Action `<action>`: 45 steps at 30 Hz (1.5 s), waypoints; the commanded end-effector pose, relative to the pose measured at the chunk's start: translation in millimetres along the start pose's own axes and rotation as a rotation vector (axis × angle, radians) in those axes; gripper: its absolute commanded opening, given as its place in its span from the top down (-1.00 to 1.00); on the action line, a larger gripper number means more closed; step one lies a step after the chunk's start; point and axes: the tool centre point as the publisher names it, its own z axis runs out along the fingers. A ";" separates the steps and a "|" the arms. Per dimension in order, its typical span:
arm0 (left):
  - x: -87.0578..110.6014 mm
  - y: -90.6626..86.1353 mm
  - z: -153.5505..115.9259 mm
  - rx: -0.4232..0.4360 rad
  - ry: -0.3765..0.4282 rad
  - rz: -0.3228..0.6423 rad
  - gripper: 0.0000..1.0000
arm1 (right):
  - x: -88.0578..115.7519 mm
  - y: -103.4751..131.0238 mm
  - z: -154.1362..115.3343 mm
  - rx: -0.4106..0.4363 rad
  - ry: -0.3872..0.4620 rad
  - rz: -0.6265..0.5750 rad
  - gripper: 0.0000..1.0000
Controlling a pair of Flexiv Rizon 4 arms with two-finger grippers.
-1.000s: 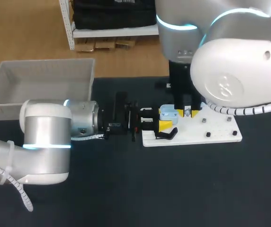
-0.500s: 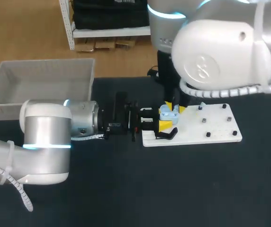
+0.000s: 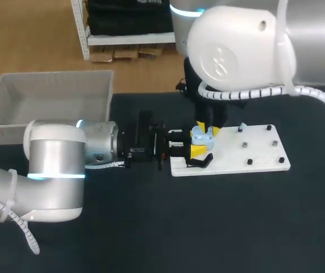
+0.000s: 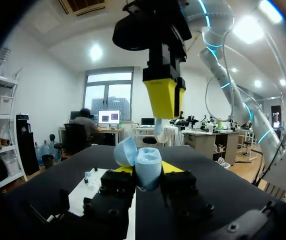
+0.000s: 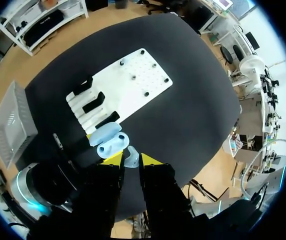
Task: Pick up each earbud case from the left stands, insert the matching earbuds, close the lid, and place the case in the box.
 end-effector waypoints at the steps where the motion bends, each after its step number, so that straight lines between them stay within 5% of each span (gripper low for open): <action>1: 1.2 -0.3 0.1 -0.003 -0.004 0.003 1.00 | -2.2 5.9 3.7 0.010 0.013 0.002 1.00; 45: 1.2 -0.3 0.1 -0.003 -0.004 0.003 1.00 | -10.0 15.2 21.4 0.056 0.044 0.030 1.00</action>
